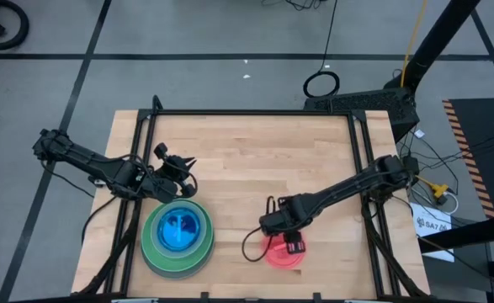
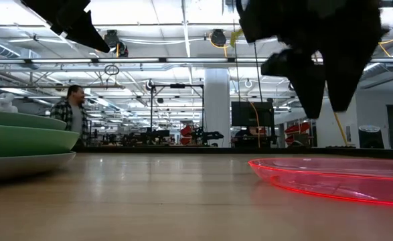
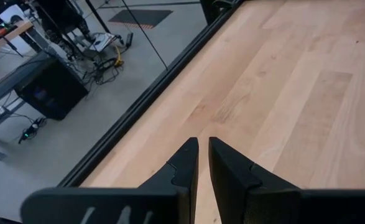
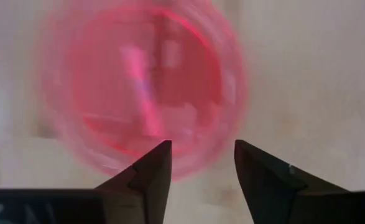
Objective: Stack plastic plates
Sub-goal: Stack the pink plate on the transparent blue plate
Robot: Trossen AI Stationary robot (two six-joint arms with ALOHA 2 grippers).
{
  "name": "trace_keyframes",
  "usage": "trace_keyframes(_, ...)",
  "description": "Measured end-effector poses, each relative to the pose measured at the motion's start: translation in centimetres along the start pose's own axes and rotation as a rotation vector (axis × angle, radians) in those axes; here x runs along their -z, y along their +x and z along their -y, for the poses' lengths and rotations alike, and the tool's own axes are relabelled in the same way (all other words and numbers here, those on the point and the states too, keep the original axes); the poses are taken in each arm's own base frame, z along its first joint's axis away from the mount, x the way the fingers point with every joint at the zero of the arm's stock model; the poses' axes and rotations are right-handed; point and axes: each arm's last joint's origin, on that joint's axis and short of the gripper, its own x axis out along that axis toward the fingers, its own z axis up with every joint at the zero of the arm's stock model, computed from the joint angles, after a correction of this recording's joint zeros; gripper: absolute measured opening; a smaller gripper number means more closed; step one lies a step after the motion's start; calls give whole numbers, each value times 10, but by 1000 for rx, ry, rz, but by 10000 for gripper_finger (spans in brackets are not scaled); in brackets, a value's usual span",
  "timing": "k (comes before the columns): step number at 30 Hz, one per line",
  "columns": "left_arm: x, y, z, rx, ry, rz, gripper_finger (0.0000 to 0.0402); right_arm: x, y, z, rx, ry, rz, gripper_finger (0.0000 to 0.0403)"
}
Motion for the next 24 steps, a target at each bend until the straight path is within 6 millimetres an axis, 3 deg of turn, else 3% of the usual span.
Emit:
trace_keyframes(4, 0, 0, 0, 1, 0, 0, 47, 17, 12, 9, 89, -28, 43, 165)
trace_keyframes(11, 0, 0, 0, 2, -2, 0, 47, 60, 16, 25, 82, -14, 306, 165)
trace_keyframes(17, 0, 0, 0, 2, -7, 1, 47, 96, 35, 33, 25, 83, 473, 165)
trace_keyframes(20, 0, 0, 0, 3, -10, 2, 47, 105, 45, 36, 8, 117, 502, 165)
trace_keyframes(24, -1, 0, 0, 3, -14, 3, 47, 103, 50, 34, -78, 125, 585, 165)
